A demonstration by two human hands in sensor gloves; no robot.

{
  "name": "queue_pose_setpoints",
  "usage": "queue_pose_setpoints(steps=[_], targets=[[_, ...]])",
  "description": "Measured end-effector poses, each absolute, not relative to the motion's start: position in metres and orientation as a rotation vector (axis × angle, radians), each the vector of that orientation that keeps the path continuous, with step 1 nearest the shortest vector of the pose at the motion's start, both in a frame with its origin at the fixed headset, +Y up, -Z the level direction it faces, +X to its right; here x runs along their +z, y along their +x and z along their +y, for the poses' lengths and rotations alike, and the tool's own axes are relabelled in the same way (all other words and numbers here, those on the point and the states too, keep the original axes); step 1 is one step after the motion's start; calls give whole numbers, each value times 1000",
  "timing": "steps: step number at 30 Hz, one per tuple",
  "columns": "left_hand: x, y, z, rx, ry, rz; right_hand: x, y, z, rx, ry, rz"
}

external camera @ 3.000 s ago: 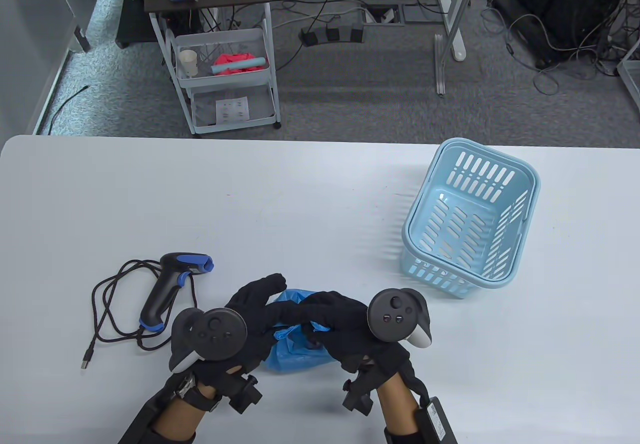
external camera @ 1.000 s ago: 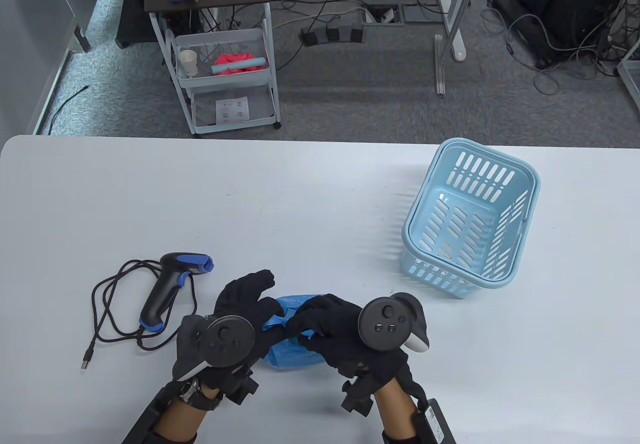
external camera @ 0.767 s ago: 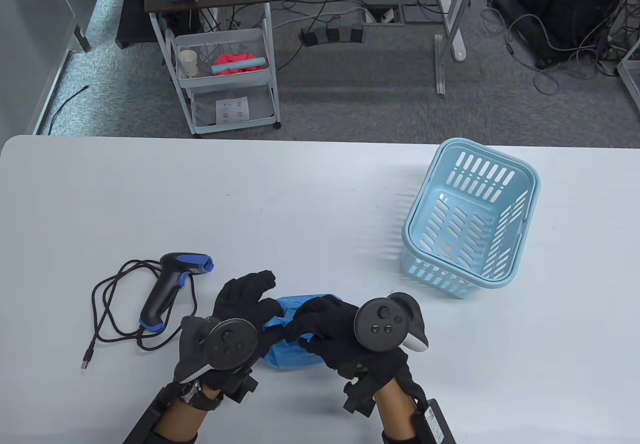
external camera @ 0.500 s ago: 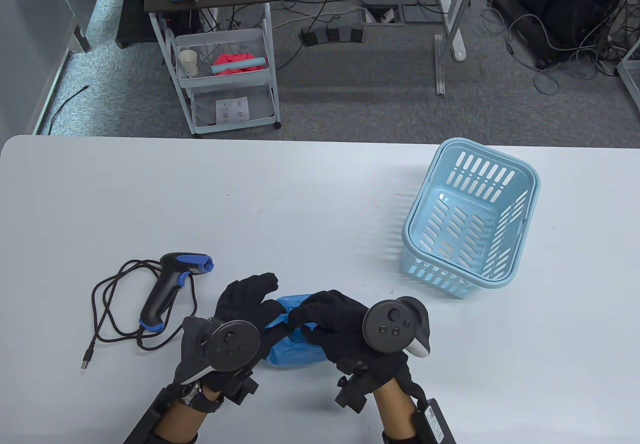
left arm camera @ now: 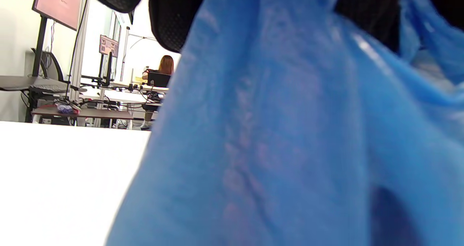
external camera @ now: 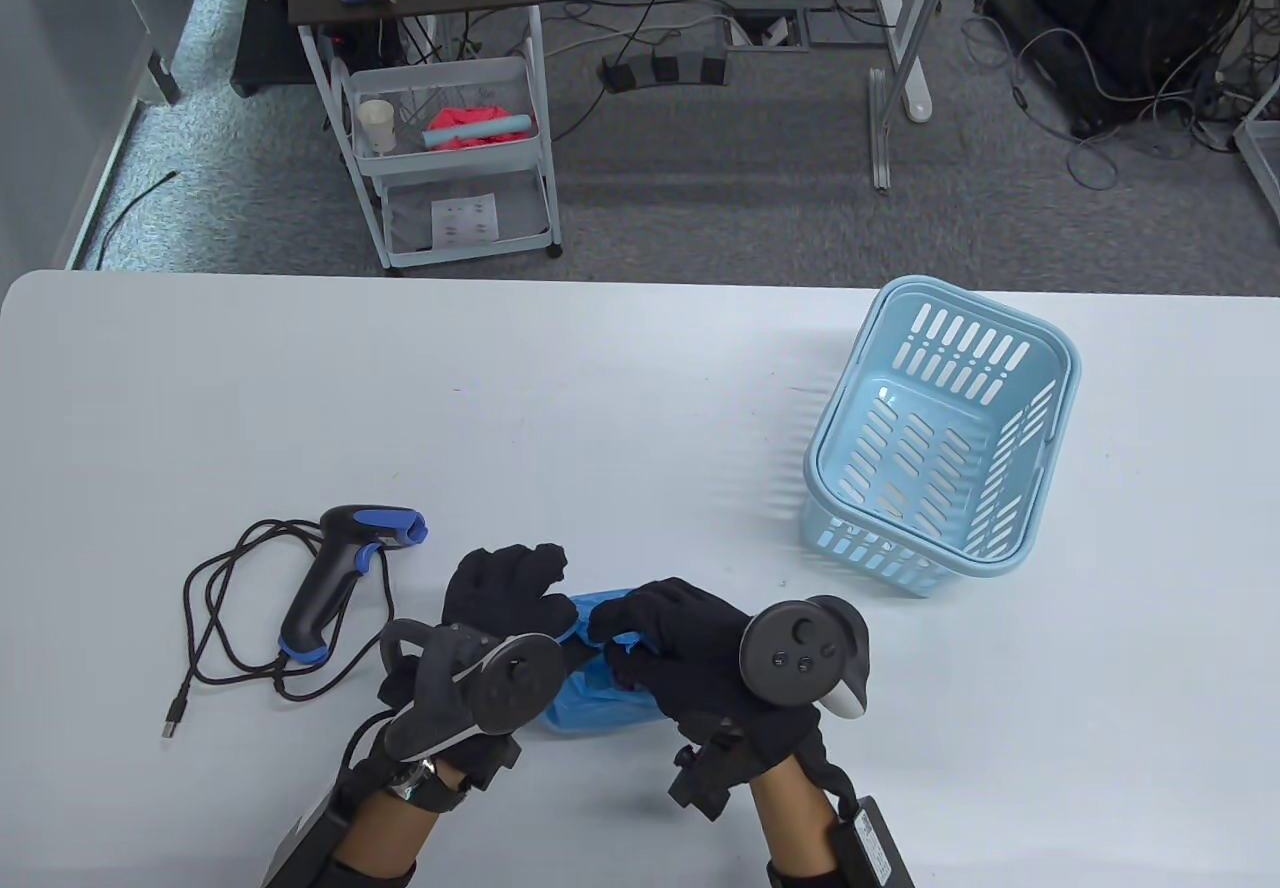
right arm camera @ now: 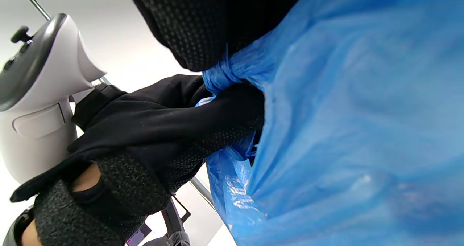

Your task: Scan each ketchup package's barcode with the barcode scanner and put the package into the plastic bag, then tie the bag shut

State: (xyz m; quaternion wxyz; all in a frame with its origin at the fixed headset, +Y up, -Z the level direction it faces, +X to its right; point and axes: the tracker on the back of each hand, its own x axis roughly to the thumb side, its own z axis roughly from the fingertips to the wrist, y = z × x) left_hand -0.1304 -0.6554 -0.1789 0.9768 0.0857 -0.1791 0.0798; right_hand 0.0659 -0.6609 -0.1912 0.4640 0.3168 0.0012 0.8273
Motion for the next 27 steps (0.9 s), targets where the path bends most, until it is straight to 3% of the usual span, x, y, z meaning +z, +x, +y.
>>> queue_pose_setpoints(steps=[7, 14, 21, 27], targets=[[-183, -128, -656, 129, 167, -347, -194, 71, -661, 2001, 751, 9], [-188, -128, -659, 312, 83, -391, -196, 71, -664, 1997, 739, 19], [-188, -121, -657, 200, 128, -393, -194, 75, -660, 2032, 702, -44], [-191, -117, -654, 150, 152, -362, -194, 74, -659, 2037, 764, 16]])
